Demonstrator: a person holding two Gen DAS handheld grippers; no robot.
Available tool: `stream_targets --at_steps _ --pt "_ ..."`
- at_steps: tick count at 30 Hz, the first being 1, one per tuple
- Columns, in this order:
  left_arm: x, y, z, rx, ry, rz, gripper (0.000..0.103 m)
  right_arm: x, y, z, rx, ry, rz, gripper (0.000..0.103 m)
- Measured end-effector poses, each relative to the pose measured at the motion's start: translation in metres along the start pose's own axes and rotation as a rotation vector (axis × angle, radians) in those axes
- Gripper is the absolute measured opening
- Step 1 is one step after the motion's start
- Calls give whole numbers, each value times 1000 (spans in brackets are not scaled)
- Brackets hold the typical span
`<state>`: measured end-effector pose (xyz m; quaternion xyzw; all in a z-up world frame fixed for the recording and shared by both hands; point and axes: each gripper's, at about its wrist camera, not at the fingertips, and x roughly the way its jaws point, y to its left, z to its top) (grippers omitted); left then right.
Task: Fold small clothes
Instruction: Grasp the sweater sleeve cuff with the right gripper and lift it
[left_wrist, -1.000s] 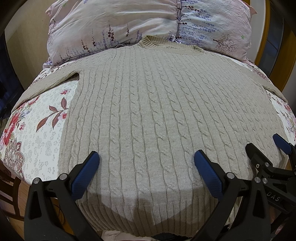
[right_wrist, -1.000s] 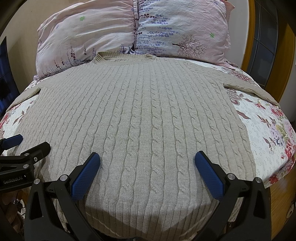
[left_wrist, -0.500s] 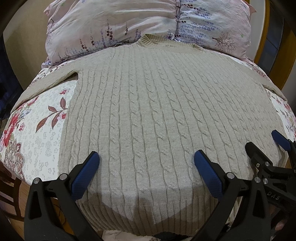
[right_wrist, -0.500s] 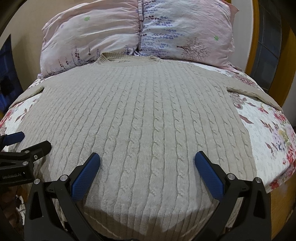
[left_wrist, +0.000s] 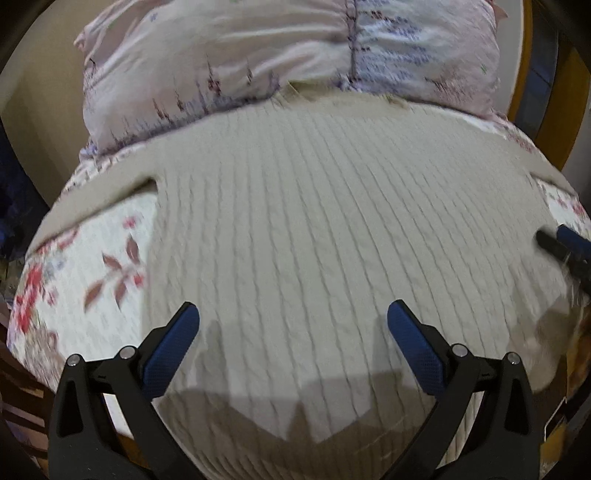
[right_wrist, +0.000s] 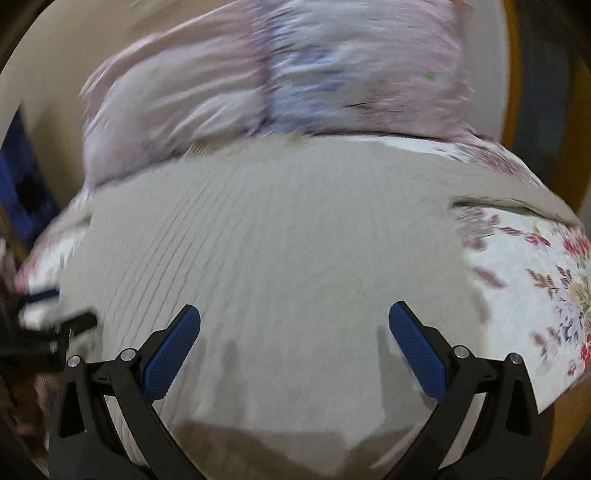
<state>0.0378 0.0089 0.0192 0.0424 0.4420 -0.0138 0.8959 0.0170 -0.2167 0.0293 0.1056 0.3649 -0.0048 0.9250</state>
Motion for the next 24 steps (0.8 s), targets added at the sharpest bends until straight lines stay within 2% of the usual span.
stream_targets --at_steps 4,7,10,14,19,22,24 --pt "5 15 26 -25 -18 -28 101 5 -74 44 243 -28 -33 100" --pt "9 24 48 -33 -30 -32 101 15 -124 68 387 -24 -64 83" --pt "16 34 68 -53 -43 -54 101 27 -171 80 545 0 -101 75" --pt "28 52 91 -111 -50 -133 101 42 -222 85 748 20 -114 66" --pt "43 58 107 -130 -47 -106 101 54 -259 79 890 19 -115 56" --pt "52 56 115 -111 -59 -95 101 53 -271 79 922 -9 -129 47" --pt "57 56 118 -102 -72 -116 101 54 -277 80 935 -20 -140 42"
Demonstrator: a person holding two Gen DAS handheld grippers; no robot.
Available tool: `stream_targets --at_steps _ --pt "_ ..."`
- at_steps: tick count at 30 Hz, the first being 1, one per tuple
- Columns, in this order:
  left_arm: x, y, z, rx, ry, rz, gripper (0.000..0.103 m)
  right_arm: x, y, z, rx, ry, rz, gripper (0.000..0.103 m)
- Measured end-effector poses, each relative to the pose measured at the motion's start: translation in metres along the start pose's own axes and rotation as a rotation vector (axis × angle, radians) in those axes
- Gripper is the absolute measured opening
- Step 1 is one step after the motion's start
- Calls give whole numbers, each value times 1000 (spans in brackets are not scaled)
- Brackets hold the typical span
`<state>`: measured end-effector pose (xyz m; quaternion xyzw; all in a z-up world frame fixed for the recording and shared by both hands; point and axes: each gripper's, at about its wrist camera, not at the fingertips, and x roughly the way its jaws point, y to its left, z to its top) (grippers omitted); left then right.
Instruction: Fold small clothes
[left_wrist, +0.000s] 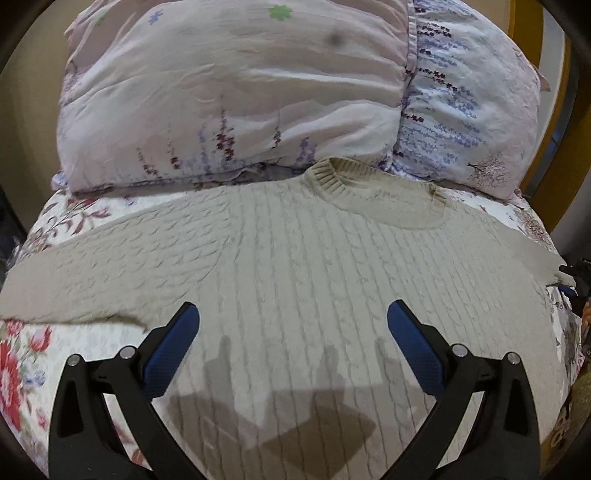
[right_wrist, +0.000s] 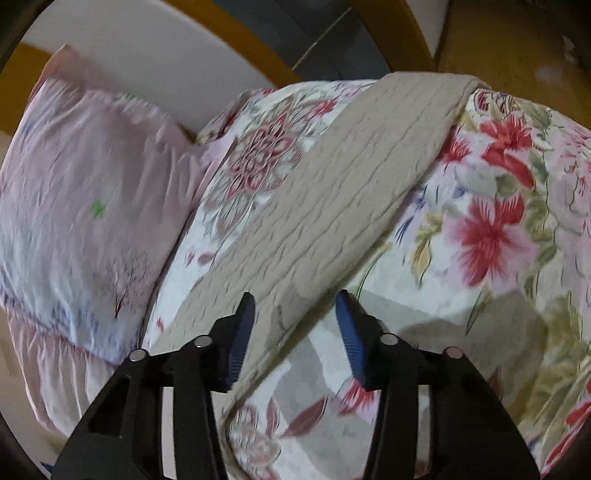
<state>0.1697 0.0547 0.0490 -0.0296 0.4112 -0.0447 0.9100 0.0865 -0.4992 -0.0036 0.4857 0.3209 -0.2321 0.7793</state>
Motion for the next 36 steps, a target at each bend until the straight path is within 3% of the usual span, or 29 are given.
stream_targets --at_steps 4,10,18,24,28,31,33,36 --pt "12 -2 2 9 19 -49 101 4 -5 7 23 -24 -9 30" --pt "23 -7 6 46 12 -33 101 5 -3 5 -26 -60 -52 15" --pt "27 2 12 -40 -7 -183 101 -6 25 2 -168 -144 -54 10" --pt "27 6 13 -69 -24 -204 101 -35 82 -22 -369 -202 63 10" --pt "26 7 14 -77 -29 -214 101 -45 134 -70 -537 -145 209 10" --pt "25 6 14 -83 -36 -230 101 -37 164 -122 -665 -38 296 10" --pt "24 6 13 -92 -39 -251 101 -20 179 -159 -741 67 318 10" --pt "23 6 13 -113 -32 -290 101 12 182 -203 -813 197 276 10"
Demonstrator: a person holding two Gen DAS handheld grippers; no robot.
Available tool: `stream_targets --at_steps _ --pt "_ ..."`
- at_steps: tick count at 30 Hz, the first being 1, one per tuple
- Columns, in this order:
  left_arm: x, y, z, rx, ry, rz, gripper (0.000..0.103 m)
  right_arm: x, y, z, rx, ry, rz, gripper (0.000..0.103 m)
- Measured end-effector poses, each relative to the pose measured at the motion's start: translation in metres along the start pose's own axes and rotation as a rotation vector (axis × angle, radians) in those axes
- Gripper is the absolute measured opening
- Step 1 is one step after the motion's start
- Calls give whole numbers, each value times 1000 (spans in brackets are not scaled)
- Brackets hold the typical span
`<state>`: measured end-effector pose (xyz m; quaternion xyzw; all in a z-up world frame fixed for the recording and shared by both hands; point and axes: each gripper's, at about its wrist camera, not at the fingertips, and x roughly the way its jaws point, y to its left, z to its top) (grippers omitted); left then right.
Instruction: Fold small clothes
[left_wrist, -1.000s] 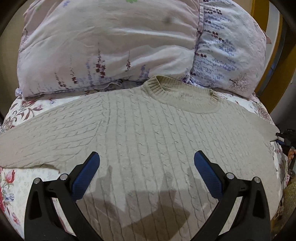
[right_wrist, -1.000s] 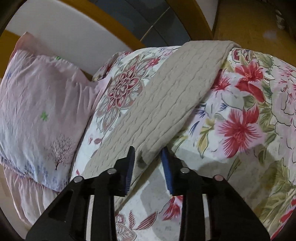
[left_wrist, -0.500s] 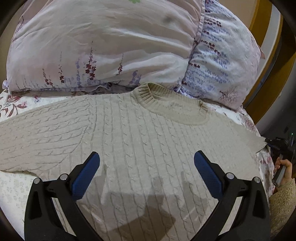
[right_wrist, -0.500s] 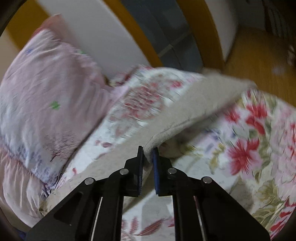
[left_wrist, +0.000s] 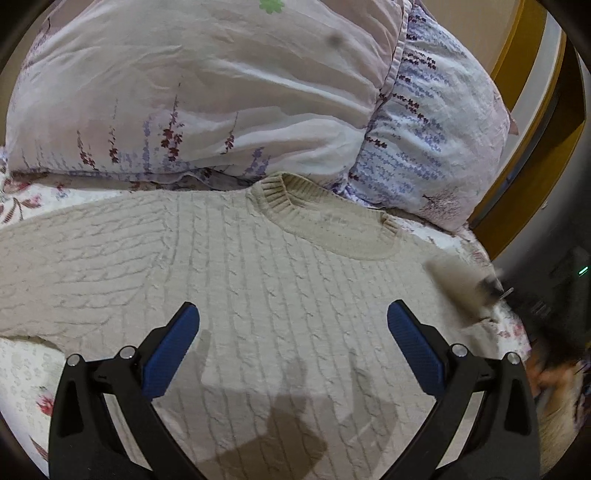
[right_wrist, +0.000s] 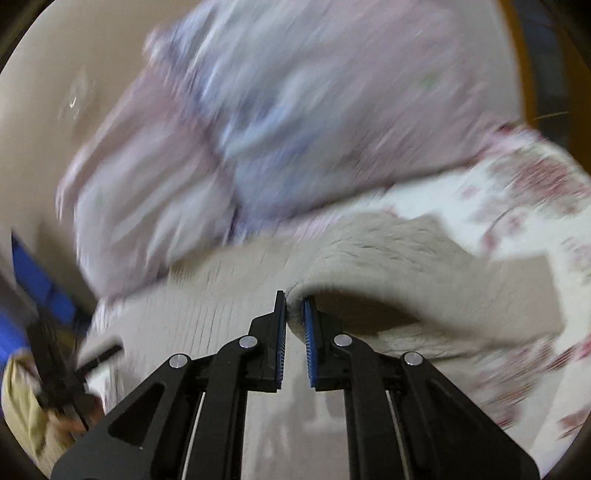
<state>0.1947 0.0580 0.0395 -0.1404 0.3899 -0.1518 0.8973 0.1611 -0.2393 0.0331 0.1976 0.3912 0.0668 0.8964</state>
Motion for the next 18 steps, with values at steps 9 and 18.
stream_targets --at_steps 9,18 --pt "1 -5 1 -52 16 -95 101 3 -19 -14 198 51 70 37" --pt "6 -12 3 -97 38 -161 101 -22 -90 -6 526 -92 19 47"
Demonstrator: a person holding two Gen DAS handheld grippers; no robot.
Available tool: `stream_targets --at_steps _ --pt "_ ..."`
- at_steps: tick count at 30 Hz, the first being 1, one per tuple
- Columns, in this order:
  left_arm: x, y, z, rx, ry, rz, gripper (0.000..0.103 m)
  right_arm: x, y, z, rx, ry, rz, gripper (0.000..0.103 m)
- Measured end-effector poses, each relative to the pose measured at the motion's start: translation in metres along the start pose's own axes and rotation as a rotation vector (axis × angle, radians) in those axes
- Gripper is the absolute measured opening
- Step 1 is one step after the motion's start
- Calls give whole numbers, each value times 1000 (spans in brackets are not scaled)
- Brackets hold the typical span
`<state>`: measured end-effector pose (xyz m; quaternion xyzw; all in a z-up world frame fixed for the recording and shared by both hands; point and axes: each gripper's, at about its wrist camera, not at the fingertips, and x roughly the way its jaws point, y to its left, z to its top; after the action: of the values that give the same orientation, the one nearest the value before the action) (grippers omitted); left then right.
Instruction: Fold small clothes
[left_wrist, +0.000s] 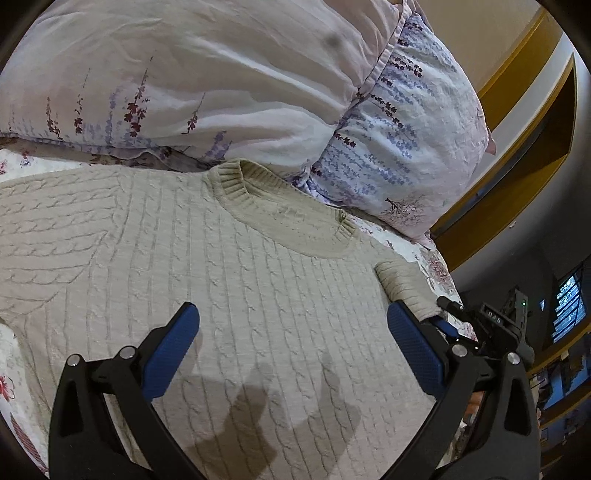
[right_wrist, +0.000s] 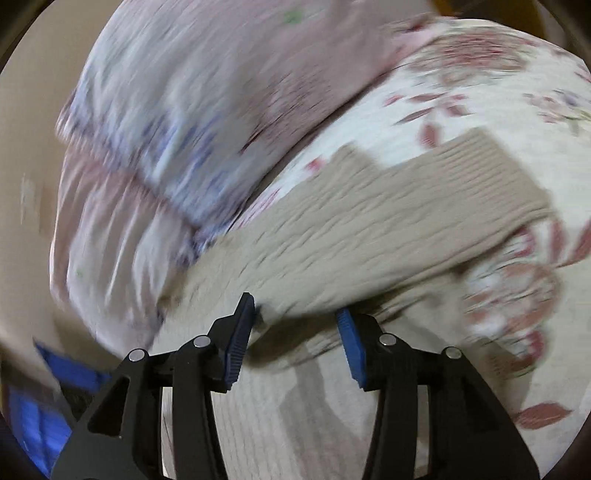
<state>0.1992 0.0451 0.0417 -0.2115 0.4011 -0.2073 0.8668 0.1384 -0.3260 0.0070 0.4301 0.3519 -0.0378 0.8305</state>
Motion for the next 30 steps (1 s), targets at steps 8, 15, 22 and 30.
stream_targets --at_steps 8,15,22,30 --pt "-3 17 2 -89 10 -46 101 -11 4 28 -48 -154 -178 12" --pt "-6 33 1 -209 13 -148 101 1 130 -23 -490 -116 28 10" --pt "3 47 -5 -347 60 -225 96 82 190 -128 -876 303 106 31" --pt "14 53 -3 -406 69 -196 70 61 122 -97 -508 354 111 53"
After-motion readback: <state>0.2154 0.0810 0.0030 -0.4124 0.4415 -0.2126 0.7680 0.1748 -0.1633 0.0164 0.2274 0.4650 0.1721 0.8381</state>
